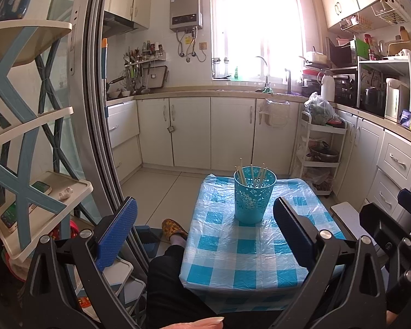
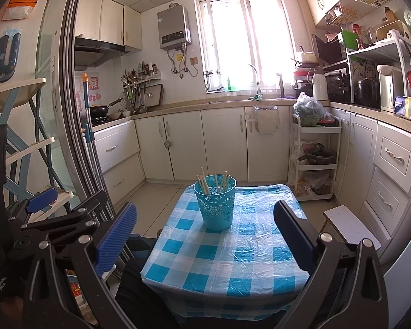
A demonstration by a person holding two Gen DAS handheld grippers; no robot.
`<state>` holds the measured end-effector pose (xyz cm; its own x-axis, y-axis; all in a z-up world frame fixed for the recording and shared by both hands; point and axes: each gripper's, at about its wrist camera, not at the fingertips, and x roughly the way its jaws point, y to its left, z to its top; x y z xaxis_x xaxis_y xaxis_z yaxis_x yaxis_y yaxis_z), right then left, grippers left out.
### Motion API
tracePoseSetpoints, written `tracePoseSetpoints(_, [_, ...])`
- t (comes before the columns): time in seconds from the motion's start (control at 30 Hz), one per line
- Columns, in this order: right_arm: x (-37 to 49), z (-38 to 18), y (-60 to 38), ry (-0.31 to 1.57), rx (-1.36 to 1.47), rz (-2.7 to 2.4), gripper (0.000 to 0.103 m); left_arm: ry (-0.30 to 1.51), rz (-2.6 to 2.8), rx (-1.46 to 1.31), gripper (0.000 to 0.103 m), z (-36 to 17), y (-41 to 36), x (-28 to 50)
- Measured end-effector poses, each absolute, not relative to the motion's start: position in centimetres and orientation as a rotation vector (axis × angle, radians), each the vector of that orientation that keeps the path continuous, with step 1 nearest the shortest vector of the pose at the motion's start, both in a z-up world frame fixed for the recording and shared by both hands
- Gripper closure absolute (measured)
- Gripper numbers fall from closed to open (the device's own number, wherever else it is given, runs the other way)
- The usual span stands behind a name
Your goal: Organize utensils
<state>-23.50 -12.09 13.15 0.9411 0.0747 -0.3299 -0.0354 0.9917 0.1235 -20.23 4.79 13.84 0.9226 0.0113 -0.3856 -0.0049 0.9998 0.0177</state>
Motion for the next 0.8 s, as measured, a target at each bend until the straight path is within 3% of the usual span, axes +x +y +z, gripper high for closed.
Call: tracePoseSetpoints(0.8, [-23.57,13.16,-12.03,0.34,0.117,0.056,0.007,0.393,0.012,0.016,0.008,14.44,5.28,-20.37])
